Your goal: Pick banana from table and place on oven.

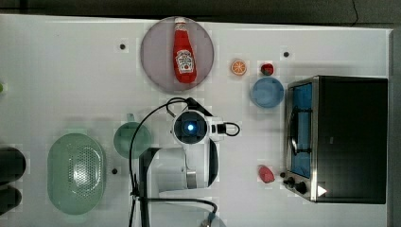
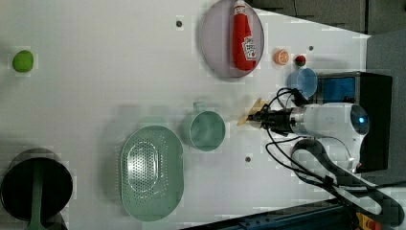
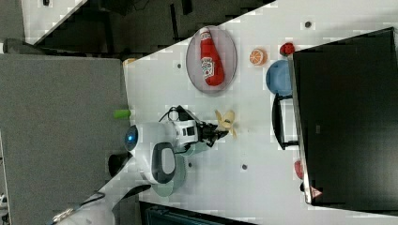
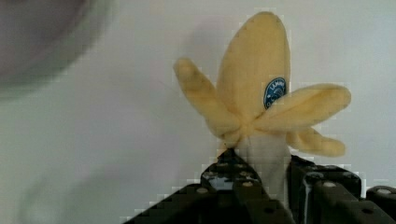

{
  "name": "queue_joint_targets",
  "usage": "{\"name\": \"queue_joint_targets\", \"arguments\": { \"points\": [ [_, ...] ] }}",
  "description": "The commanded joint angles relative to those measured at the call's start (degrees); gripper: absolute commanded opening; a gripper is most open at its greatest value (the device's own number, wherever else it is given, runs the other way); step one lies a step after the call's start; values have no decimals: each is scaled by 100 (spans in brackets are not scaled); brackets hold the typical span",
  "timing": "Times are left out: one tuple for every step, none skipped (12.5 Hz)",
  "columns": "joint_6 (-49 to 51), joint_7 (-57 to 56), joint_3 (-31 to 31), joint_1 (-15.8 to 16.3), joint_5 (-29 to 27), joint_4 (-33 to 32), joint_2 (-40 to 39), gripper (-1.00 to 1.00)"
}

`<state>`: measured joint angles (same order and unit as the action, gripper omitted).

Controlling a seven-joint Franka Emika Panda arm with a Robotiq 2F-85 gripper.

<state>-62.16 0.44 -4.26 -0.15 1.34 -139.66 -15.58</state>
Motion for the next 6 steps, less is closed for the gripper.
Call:
{"name": "queue_joint_targets", "arguments": {
  "points": [
    [603, -20, 25, -26, -92, 21, 1189, -50],
    [1051, -20, 35, -31, -92, 84, 1639, -50],
    [1564, -21, 48, -41, -92, 187, 2081, -50],
    [2087, -20, 76, -50, -93, 331, 2481, -50],
    [2569, -21, 125, -53, -94, 507, 2817, -50],
    [3019, -21, 181, -53, -94, 722, 3101, -50]
  ]
}}
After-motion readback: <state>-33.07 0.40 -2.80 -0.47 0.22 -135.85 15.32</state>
